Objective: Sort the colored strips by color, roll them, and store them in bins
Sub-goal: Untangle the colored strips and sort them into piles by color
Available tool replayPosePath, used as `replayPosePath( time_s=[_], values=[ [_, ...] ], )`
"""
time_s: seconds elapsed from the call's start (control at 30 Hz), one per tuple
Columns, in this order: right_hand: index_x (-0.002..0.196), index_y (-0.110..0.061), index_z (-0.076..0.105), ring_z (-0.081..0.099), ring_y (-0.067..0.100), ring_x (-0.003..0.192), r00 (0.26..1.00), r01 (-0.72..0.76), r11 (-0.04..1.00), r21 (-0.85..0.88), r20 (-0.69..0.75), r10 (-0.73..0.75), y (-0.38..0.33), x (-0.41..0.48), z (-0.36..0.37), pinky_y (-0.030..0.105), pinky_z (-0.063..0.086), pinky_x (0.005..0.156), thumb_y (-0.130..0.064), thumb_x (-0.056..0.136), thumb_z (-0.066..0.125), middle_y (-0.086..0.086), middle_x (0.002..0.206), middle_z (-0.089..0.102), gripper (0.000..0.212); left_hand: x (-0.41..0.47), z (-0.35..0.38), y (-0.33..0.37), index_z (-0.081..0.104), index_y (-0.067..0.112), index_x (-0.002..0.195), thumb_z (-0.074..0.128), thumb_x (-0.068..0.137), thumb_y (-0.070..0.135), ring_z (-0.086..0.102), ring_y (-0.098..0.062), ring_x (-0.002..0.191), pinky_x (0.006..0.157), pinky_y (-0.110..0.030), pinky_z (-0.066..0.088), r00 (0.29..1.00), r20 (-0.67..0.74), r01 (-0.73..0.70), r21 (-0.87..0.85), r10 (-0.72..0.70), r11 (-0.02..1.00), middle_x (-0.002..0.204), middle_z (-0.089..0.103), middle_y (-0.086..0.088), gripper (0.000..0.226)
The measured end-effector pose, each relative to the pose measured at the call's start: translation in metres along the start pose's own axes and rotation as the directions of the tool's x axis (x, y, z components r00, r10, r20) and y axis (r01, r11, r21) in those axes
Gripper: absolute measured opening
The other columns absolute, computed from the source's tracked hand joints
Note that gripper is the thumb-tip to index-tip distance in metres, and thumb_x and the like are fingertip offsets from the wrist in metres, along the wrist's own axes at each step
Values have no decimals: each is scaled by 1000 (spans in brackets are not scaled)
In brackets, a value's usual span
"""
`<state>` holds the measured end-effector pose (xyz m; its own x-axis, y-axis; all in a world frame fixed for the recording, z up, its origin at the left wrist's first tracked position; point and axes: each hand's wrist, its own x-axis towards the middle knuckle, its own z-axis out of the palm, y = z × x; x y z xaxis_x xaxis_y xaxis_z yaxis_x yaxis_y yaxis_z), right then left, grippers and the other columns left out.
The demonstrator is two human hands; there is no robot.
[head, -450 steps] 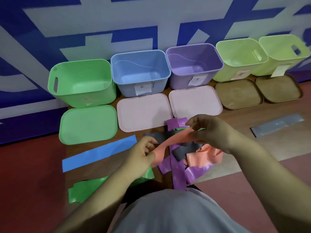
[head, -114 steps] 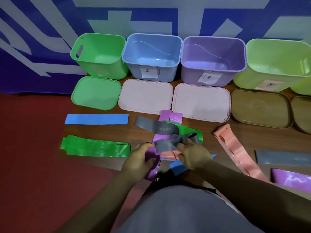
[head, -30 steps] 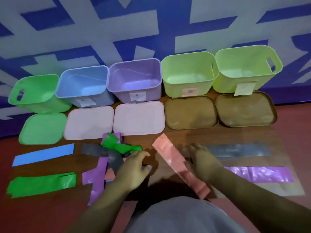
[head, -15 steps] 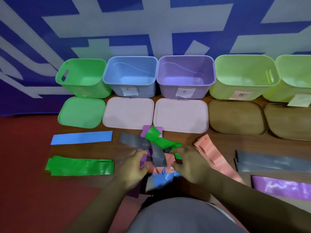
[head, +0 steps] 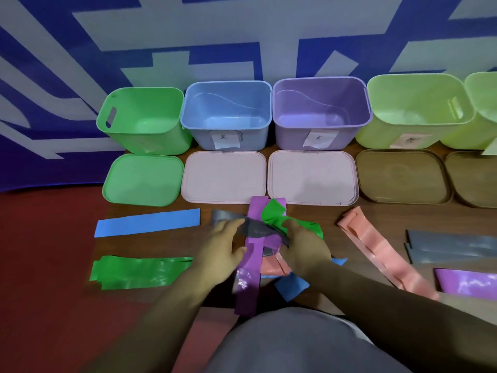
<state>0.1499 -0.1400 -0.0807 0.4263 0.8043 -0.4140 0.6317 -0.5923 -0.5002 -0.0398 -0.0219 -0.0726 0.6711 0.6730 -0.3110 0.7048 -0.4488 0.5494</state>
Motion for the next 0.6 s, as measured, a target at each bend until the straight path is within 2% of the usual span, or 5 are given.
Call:
replayPosePath(
  time_s=[0.13, 0.27, 0.4, 0.5, 0.6],
  values=[
    [121, -24, 55, 67, 29, 93, 992, 115, 991, 73, 39, -119, 0, -14, -18, 38, 55, 75, -24, 81, 60, 4, 100, 73, 40, 16, -2, 5, 33, 32, 151, 69, 88, 30, 40, -20, 134, 111, -35, 39, 995, 23, -95, 56, 94, 994, 147, 38, 1, 73],
    [118, -19, 65, 61, 17, 89, 963, 268, 960, 82, -48, -265, 3, -33, -48, 4, 39, 72, -12, 78, 67, -9, 106, 70, 40, 28, 6, 10, 60, 35, 127, 69, 87, 34, 39, -24, 133, 109, -38, 38, 982, 28, -187, 129, 185, 974, 147, 41, 2, 41],
    [113, -28, 61, 62, 20, 71, 970, 232, 972, 46, -86, -228, 17, -43, -73, 31, 49, 64, -30, 76, 59, -5, 84, 69, 37, 28, 18, 13, 65, 30, 100, 72, 83, 27, 49, -24, 125, 103, -35, 41, 971, 40, -237, 107, 234, 966, 135, 55, 4, 18],
    [112, -26, 63, 53, 12, 64, 972, 230, 972, 45, -64, -227, 27, -46, -86, 27, 46, 63, -21, 79, 62, -9, 81, 67, 33, 27, 24, 22, 58, 30, 109, 72, 82, 28, 56, -20, 113, 94, -37, 46, 971, 58, -237, 67, 233, 969, 118, 62, 7, 30],
    [111, -26, 65, 48, 8, 67, 963, 269, 963, -3, -28, -269, 36, -51, -99, 12, 34, 56, -14, 82, 63, -8, 82, 67, 31, 28, 32, 42, 48, 35, 128, 68, 84, 39, 54, -17, 118, 97, -38, 47, 961, 60, -277, 115, 271, 954, 126, 61, 8, 48]
  ],
)
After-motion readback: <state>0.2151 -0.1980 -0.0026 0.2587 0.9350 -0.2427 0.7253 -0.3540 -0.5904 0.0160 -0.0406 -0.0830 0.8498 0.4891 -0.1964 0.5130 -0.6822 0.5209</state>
